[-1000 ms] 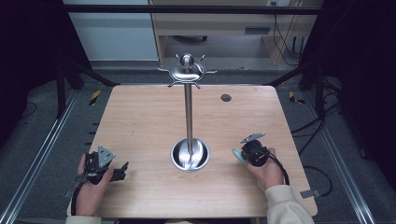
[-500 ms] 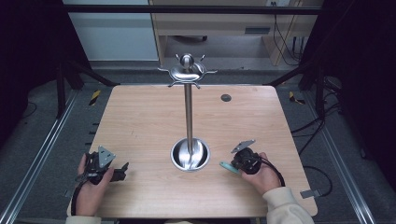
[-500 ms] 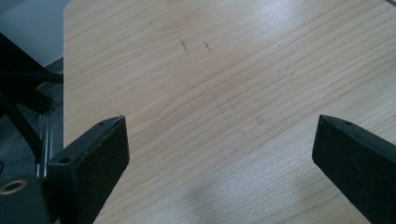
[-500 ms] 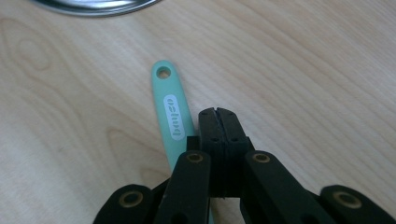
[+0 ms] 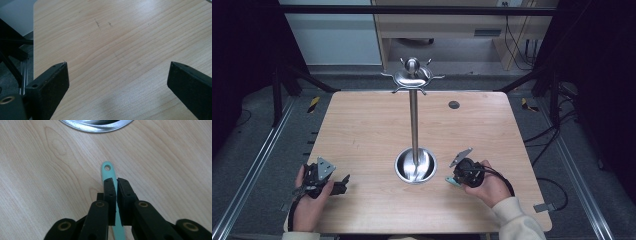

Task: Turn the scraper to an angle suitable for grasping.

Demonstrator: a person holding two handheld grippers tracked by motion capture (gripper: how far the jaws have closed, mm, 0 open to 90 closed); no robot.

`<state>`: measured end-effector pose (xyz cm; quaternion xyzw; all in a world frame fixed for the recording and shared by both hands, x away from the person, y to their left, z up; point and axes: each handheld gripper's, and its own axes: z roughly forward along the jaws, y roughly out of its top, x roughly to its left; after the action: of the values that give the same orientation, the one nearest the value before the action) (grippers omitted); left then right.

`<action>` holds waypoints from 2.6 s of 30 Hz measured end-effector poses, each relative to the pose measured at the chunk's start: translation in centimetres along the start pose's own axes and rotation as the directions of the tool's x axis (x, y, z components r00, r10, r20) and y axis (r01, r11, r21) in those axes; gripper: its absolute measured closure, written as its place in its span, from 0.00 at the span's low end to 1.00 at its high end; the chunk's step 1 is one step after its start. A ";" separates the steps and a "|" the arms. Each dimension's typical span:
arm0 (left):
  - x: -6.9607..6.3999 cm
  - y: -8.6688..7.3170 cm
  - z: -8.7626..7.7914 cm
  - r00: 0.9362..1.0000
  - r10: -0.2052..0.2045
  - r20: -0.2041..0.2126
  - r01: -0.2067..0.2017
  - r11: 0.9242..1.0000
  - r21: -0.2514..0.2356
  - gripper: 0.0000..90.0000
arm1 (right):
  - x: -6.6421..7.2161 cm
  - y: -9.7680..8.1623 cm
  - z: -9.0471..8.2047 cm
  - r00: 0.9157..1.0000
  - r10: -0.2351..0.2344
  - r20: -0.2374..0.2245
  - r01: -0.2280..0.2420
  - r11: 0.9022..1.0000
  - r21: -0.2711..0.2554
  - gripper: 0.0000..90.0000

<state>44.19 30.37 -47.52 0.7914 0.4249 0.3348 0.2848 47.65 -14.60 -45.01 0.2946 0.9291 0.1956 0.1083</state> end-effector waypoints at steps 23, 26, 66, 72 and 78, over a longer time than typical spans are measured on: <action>0.0 0.0 0.0 1.000 0.000 0.002 0.000 1.000 0.002 0.04 | -0.8 1.8 1.6 0.994 -0.060 -0.086 0.078 0.973 0.218 0.77; 0.0 0.0 0.0 1.000 0.000 0.003 0.000 1.000 0.003 0.04 | -0.9 1.7 2.0 0.994 -0.065 -0.092 0.085 0.969 0.231 0.77; 0.0 -0.1 0.2 1.000 -0.005 0.008 0.005 1.000 0.009 0.04 | -2.6 1.9 -3.1 0.998 -0.012 -0.054 0.019 0.992 0.125 0.83; 0.1 -0.1 0.2 1.000 -0.014 0.006 0.014 1.000 0.005 0.04 | -3.1 2.4 -5.2 0.999 -0.025 -0.047 0.027 0.998 0.062 0.83; 0.2 -0.2 0.2 1.000 -0.024 0.008 0.024 1.000 0.003 0.04 | -3.5 2.8 -7.2 0.999 -0.019 -0.043 0.019 1.000 0.008 0.83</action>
<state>44.36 30.61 -47.70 0.7880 0.4335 0.3277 0.2895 49.61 -16.68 -37.01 0.2819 0.9348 0.1967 0.0891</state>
